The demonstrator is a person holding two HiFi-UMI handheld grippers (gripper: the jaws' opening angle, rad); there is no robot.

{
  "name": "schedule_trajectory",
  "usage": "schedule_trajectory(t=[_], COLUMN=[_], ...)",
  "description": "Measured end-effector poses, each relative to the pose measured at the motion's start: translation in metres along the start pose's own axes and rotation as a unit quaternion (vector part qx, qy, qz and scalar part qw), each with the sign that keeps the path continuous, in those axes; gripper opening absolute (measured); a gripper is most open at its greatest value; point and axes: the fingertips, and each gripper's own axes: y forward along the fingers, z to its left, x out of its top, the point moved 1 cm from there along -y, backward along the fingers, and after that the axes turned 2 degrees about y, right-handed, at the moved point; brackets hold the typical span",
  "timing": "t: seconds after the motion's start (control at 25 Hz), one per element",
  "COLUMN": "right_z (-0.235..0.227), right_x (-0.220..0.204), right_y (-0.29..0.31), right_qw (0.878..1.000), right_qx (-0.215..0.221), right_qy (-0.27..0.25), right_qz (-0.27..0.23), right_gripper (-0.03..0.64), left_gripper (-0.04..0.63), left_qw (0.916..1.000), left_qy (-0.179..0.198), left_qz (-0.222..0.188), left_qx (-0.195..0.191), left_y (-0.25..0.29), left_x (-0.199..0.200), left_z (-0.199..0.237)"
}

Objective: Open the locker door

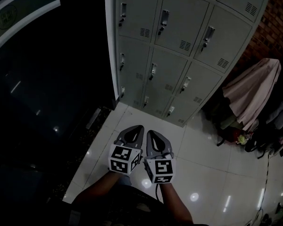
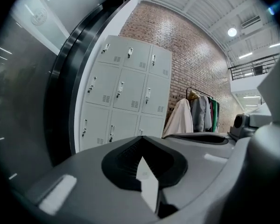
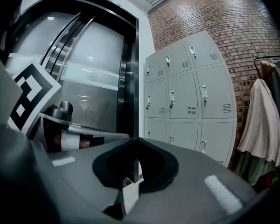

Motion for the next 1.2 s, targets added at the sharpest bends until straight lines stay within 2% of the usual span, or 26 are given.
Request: schedule_trajectory(t=[0.24,0.56,0.76,0.96,1.2], right_z=[-0.012,-0.018,-0.031,-0.06,-0.108], right_x=[0.014,0.023,0.03,0.039,0.034], right_y=[0.086,0.166,0.195,0.225,0.276], right_qw=[1.0,0.999,0.999,0.999,0.998], right_qx=[-0.014,-0.035,-0.047,-0.034,-0.042], right_qy=[0.004,0.008,0.002,0.002,0.017], right_qz=[0.003,0.001,-0.006,-0.033,-0.041], right_gripper=[0.0,0.0,0.0,0.0,0.017], left_gripper=[0.005,0.005,0.005,0.005,0.005], left_qw=[0.9998,0.999,0.9988,0.9983,0.9981], left_qy=[-0.002,-0.002,-0.011,-0.023,0.01], left_qz=[0.007,0.012,0.001,-0.01,-0.019], left_qx=[-0.02,-0.043,-0.048,-0.053,-0.058], left_y=[0.054,0.097,0.122,0.151,0.204], left_x=[0.025,0.038,0.047,0.061,0.075], left_z=[0.066,0.124,0.146,0.155,0.166])
